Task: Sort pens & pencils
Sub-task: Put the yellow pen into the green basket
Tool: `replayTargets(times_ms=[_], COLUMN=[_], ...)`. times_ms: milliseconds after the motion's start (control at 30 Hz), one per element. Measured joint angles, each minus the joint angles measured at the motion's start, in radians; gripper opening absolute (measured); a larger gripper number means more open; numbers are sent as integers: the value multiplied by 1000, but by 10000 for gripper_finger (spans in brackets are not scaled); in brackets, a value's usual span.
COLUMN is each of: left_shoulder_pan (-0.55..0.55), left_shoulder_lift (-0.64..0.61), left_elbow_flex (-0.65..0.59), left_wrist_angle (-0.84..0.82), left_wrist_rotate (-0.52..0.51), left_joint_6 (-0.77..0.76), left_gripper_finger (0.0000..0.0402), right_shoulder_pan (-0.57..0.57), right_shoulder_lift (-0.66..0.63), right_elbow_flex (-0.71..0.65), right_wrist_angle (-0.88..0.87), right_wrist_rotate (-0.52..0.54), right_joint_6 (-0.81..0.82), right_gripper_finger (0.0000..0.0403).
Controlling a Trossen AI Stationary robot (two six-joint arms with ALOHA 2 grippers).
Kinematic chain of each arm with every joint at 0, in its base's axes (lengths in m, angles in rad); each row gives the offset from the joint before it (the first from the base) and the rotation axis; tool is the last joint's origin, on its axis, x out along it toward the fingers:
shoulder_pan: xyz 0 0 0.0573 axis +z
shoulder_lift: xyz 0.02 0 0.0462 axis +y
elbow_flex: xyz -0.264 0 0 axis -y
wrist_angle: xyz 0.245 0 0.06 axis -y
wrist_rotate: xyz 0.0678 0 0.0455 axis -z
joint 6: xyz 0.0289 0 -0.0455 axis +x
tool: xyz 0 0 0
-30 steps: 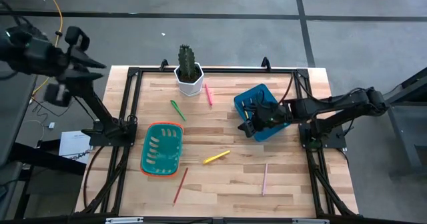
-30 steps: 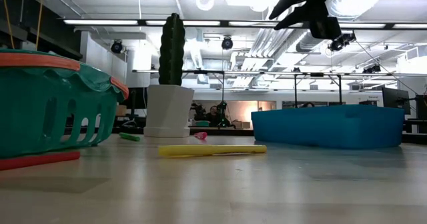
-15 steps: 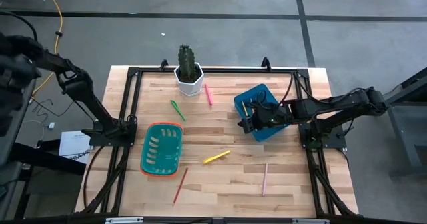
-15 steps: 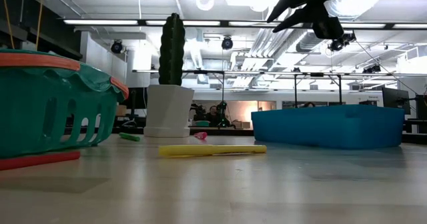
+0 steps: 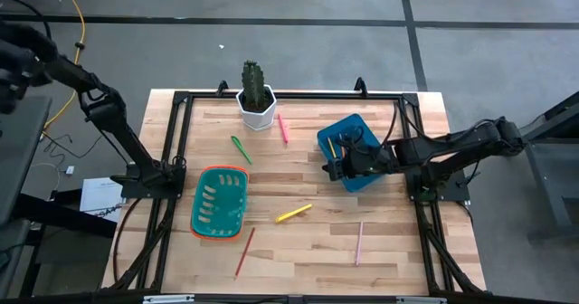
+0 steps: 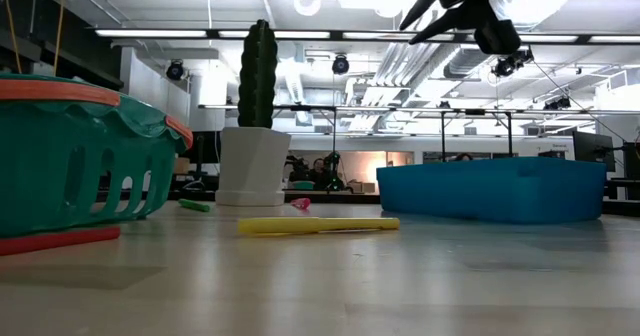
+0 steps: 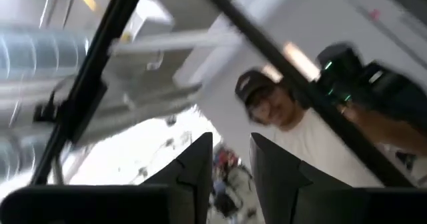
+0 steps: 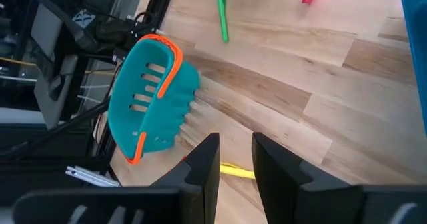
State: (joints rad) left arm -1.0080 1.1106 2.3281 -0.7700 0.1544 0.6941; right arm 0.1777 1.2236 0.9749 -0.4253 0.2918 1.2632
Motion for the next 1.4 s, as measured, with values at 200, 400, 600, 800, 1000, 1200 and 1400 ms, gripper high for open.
replayTargets(times_ms=[200, 400, 600, 800, 1000, 1200, 1400], left_shoulder_pan=[0, 0, 0, 0, 0, 0, 0], left_shoulder_lift=[-34, -101, -248, -462, -641, -728, -746], left_elbow_flex=[1, -82, -298, -647, -1056, -1259, -1284], left_wrist_angle=[-77, -100, -13, 211, 425, 551, 536], left_wrist_rotate=[-13, -17, -67, -94, -302, -436, -594], left_joint_6=[-88, -134, -169, -200, -265, -278, -214], left_gripper_finger=[88, 88, 88, 88, 88, 88, 88], right_shoulder_pan=[34, 49, 53, 53, 53, 53, 52], right_shoulder_lift=[0, 0, 0, 0, 0, 0, 0], right_elbow_flex=[0, 0, 0, 0, 0, 0, 0], right_wrist_angle=[-2, -3, -3, -3, -3, -3, -3], right_wrist_rotate=[52, 85, 87, 92, 93, 75, 66], right_joint_6=[48, 88, 102, 102, 116, 117, 125], right_gripper_finger=[81, 81, 81, 81, 81, 81, 81])
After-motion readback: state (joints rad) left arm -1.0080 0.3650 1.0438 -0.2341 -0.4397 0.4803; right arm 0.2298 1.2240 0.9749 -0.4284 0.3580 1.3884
